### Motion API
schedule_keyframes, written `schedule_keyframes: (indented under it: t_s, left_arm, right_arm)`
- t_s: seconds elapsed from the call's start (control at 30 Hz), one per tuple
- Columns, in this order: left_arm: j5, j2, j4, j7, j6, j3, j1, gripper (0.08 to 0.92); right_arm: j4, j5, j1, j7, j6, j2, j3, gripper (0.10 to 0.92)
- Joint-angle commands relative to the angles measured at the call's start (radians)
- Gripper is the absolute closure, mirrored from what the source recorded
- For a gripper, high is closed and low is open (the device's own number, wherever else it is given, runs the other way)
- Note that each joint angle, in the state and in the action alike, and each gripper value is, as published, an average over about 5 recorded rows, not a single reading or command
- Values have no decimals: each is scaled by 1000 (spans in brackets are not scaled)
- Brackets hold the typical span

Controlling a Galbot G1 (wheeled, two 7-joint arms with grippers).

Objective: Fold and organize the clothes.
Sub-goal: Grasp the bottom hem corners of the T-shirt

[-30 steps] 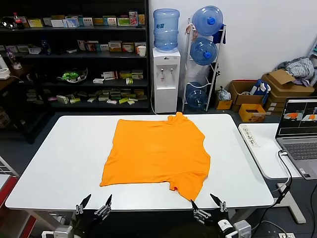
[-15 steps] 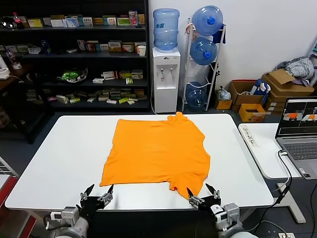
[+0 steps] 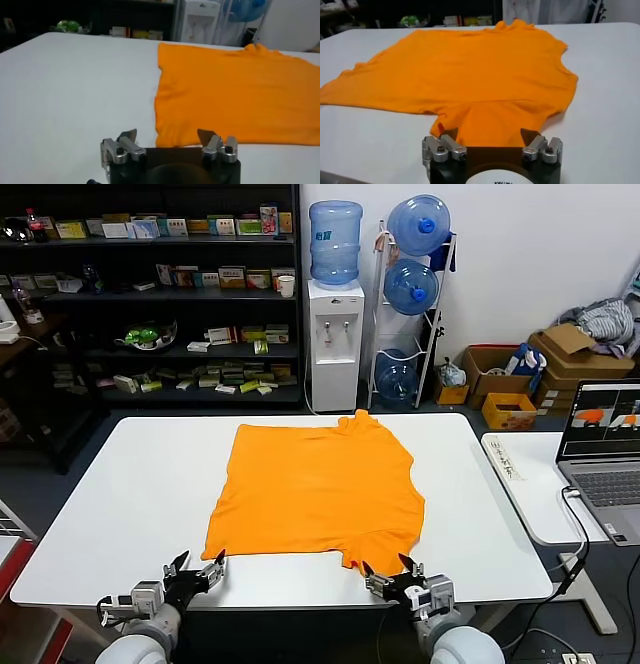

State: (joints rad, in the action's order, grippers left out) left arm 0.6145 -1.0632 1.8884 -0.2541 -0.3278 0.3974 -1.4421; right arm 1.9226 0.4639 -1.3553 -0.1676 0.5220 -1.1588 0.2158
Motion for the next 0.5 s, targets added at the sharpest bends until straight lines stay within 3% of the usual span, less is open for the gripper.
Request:
schedule_keyframes:
  t_s: [0.03, 0.5]
  left_arm:
    - [8, -3, -50, -1, -7, -7, 32, 290]
    - [-14, -14, -63, 8, 20, -14, 23, 689]
  right_arm:
    - [-31, 16, 35, -17, 31, 8, -35, 376]
    - [27, 0, -30, -22, 15, 17, -4, 774]
